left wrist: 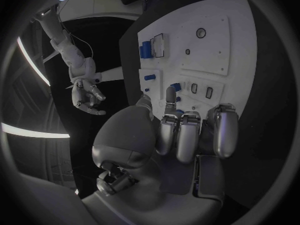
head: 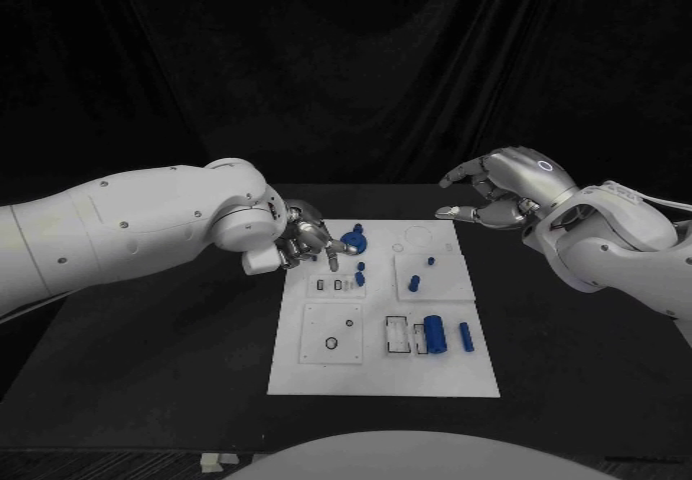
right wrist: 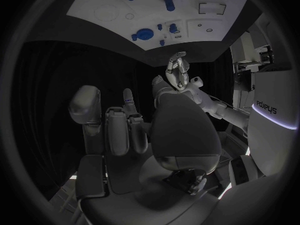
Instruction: Assemble the parts on the task board
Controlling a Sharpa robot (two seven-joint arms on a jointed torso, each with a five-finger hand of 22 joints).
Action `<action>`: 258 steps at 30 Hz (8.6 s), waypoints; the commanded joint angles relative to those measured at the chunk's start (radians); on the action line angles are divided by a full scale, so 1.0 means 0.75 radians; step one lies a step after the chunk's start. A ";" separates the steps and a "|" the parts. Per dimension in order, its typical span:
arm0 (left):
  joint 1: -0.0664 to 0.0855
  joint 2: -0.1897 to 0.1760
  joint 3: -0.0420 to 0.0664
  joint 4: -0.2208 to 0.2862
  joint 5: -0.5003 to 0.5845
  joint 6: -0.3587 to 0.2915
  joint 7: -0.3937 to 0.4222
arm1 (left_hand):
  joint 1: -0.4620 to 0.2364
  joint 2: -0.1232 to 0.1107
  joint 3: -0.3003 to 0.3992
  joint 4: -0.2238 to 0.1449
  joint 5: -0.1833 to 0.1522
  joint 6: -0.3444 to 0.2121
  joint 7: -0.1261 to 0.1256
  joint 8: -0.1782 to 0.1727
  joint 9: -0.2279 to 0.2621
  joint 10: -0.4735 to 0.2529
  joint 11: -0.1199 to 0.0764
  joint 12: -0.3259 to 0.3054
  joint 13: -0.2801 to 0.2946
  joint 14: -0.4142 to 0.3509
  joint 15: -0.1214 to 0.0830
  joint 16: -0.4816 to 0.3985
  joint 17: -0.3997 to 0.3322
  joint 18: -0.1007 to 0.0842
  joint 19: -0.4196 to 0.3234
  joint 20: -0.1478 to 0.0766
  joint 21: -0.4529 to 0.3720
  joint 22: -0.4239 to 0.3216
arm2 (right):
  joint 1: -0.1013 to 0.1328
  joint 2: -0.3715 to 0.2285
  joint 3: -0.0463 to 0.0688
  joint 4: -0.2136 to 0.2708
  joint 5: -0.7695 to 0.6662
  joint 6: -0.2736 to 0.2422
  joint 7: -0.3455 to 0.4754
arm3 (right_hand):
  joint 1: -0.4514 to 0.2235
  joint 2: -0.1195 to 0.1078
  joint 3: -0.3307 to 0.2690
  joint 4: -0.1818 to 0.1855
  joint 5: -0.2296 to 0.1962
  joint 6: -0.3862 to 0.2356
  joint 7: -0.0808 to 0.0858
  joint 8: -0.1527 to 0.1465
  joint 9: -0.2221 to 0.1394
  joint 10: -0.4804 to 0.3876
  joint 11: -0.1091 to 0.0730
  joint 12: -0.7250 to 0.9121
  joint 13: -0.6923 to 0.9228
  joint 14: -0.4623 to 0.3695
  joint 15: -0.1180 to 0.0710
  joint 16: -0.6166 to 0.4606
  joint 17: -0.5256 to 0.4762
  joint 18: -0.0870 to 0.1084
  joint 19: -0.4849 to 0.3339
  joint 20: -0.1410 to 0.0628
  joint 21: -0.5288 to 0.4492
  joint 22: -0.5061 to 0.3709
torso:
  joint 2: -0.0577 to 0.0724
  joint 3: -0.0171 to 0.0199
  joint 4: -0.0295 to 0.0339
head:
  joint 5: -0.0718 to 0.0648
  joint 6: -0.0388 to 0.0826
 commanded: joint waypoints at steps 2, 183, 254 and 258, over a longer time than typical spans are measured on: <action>0.004 0.054 0.001 -0.039 0.005 0.085 -0.197 | -0.035 0.007 -0.014 0.009 -0.009 0.004 -0.015 0.023 0.059 0.140 -0.015 0.003 0.349 0.139 -0.015 0.004 0.350 0.007 0.006 -0.015 -0.007 0.149 | 0.002 0.014 0.001 -0.012 0.000 0.016 -0.047 | 0.002 0.018 0.009 0.002 0.007 0.013 -0.002 0.010 0.003 0.139 0.012 0.003 0.351 0.098 0.009 0.000 0.151 0.003 0.005 0.002 -0.007 0.164 | -0.021 0.0193 -0.0251 | 0.006 -0.022; -0.188 0.358 0.001 -0.387 -0.327 0.075 -0.192 | 0.063 0.036 0.178 -0.177 0.185 0.275 -0.090 -0.425 0.327 0.140 -0.099 0.003 0.349 0.139 -0.104 0.004 0.350 -0.015 0.138 -0.105 0.006 0.224 | -0.108 0.106 0.001 -0.097 -0.031 0.022 -0.040 | 0.000 0.037 0.008 0.005 0.028 0.081 -0.002 0.021 0.005 0.139 0.028 0.003 0.351 0.099 0.022 0.000 0.151 0.003 0.012 0.011 -0.013 0.164 | -0.062 0.0732 -0.0710 | 0.011 -0.045; -0.199 0.205 0.000 -0.279 -0.327 0.008 -0.196 | -0.143 -0.156 0.881 -0.410 0.583 0.302 -0.069 -0.532 0.482 0.140 -0.085 0.003 0.349 0.139 -0.091 0.004 0.350 -0.011 0.128 -0.092 -0.019 0.234 | -0.142 0.091 0.001 -0.103 -0.031 0.057 -0.052 | -0.007 0.046 0.007 0.003 0.026 0.086 -0.001 0.019 0.004 0.139 0.031 0.003 0.351 0.098 0.024 -0.003 0.147 0.005 0.011 0.013 -0.019 0.163 | -0.061 0.0732 -0.0696 | 0.046 -0.045; -0.202 0.202 0.000 -0.277 -0.327 0.012 -0.197 | -0.143 -0.156 0.883 -0.412 0.581 0.301 -0.069 -0.533 0.482 0.140 -0.085 0.003 0.349 0.139 -0.091 0.004 0.350 -0.011 0.129 -0.093 -0.019 0.235 | -0.144 0.091 0.001 -0.105 -0.031 0.059 -0.054 | -0.007 0.046 0.007 0.003 0.026 0.086 -0.001 0.019 0.004 0.139 0.031 0.003 0.351 0.098 0.024 -0.003 0.147 0.005 0.011 0.013 -0.019 0.163 | -0.061 0.0726 -0.0714 | 0.049 -0.045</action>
